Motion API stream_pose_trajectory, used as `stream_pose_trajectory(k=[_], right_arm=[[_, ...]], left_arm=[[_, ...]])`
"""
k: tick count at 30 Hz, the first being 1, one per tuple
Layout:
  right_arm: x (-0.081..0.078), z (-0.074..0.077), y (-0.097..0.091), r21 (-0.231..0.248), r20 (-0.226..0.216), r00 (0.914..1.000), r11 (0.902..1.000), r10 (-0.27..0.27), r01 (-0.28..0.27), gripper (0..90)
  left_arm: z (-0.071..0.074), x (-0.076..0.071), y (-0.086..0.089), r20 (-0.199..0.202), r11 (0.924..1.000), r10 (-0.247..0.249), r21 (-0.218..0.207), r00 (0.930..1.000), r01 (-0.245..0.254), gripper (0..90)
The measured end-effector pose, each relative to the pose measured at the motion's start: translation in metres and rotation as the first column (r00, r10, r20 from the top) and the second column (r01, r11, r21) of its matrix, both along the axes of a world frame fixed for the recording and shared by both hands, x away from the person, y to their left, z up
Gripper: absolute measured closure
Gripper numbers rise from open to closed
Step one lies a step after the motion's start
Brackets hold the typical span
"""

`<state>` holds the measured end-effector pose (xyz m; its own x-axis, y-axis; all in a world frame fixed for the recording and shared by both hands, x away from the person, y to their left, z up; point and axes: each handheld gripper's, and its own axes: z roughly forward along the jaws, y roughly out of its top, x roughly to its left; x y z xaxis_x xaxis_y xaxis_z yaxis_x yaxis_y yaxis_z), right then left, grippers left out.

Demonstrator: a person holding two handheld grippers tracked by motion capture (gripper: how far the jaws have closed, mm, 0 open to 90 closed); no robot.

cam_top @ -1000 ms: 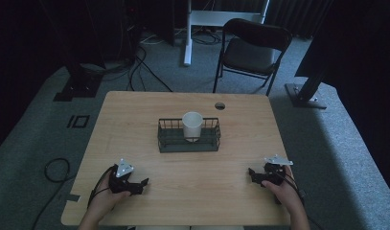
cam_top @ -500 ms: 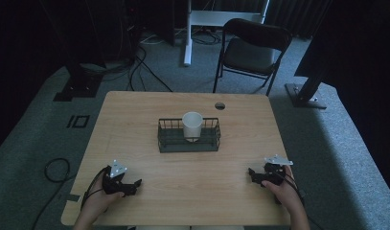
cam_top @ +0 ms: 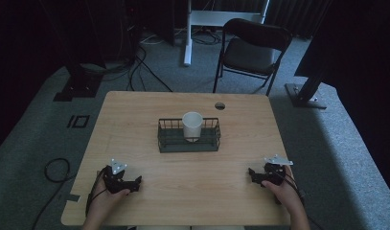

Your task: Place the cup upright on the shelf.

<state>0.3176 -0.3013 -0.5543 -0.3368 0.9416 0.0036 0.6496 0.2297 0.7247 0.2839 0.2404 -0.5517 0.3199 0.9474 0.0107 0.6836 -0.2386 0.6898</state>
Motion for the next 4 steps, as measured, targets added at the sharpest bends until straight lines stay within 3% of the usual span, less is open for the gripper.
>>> stream_pose_trajectory(k=[4], right_arm=[[0.0, 0.0, 0.0, 0.0, 0.0, 1.0, 1.0, 0.0, 0.0, 10.9]], left_arm=[[0.0, 0.0001, -0.0005, 0.0, 1.0, 0.008, 0.0, 1.0, -0.008, 2.2]])
